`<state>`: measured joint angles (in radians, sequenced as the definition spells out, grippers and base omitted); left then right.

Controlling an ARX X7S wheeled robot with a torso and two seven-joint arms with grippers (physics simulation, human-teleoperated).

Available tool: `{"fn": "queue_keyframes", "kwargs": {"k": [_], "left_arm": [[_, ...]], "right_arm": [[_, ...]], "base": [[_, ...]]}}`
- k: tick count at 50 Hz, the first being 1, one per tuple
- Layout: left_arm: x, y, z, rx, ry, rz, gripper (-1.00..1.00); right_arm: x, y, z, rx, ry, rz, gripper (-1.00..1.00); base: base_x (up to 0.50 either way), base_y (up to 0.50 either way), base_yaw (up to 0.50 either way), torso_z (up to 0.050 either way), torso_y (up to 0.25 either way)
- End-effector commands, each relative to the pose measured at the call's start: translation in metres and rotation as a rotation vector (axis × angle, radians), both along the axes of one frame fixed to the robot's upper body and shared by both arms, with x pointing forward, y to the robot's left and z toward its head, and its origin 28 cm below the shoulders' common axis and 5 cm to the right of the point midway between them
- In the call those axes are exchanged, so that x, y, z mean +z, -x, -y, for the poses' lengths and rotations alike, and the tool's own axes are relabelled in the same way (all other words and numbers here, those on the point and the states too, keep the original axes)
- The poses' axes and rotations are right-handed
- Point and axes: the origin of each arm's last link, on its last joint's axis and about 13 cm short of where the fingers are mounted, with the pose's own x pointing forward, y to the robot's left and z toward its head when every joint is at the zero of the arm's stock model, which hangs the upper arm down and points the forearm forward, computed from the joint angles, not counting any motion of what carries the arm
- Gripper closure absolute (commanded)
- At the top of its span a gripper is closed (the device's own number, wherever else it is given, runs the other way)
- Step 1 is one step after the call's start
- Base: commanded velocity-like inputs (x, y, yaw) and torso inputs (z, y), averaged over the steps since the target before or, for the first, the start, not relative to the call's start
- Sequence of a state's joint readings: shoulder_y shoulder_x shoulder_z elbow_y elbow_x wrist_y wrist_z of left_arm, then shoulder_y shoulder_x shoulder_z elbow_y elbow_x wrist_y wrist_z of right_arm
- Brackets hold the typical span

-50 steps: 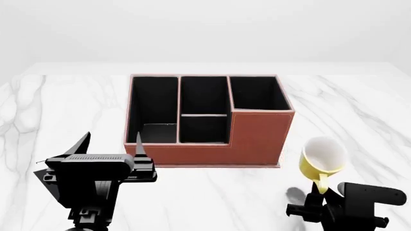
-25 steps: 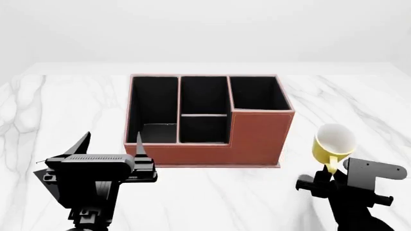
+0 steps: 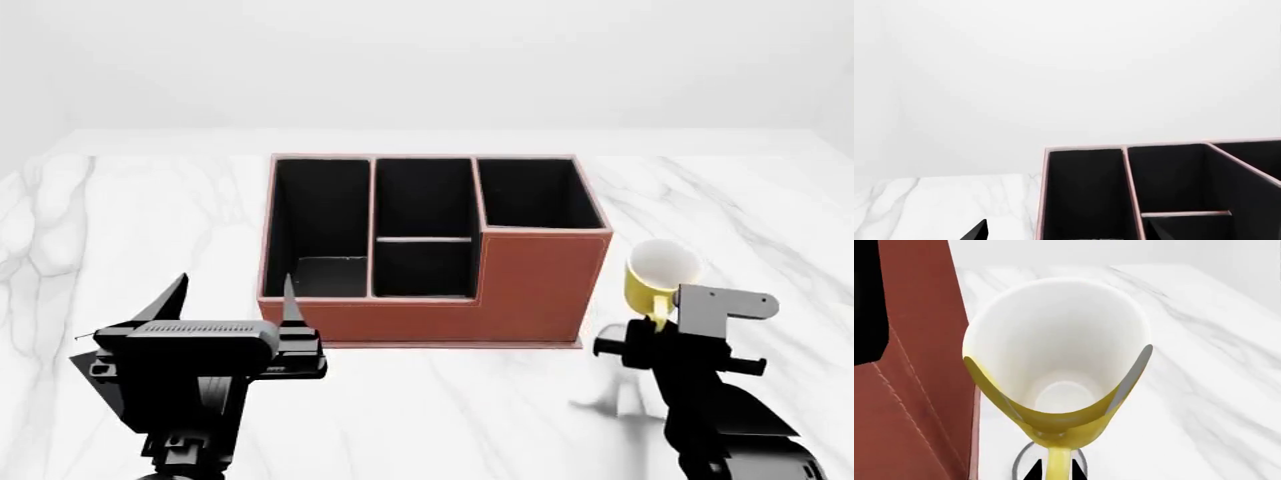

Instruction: Pick up the yellow and white mug and place it to the right of the caddy.

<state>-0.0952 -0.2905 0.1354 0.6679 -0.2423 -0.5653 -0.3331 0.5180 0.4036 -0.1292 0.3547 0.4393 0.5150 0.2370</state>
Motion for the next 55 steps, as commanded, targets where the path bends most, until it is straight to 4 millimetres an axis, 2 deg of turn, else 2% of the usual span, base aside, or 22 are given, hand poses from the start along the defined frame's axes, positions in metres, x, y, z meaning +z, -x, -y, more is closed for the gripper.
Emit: {"fn": "queue_keyframes", "kwargs": {"k": [1,13,28,55], "left_arm": [[0.0,0.0,0.001,-0.002,-0.001,0.001,-1.0],[0.001,0.0,0.0,0.002,0.0,0.004,-1.0],[0.001,0.001,0.0,0.0,-0.001,0.005,-1.0],[0.001,0.001,0.0,0.0,0.0,0.006,-1.0]], "right_arm": [[-0.004,-0.02,0.005,-0.013,0.041,-0.035,1.0],[-0.009,-0.033,0.008,-0.021,0.041,-0.068,1.0],[-0.025,-0.04,0.008,0.004,0.026,-0.14,1.0],[-0.037,-0.037,0.009,0.004,0.0,-0.224,1.0]], "base": [[0.0,0.0,0.0,0.0,0.0],[0.0,0.0,0.0,0.0,0.001],[0.0,0.0,0.0,0.0,0.001],[0.0,0.0,0.0,0.0,0.0]]}}
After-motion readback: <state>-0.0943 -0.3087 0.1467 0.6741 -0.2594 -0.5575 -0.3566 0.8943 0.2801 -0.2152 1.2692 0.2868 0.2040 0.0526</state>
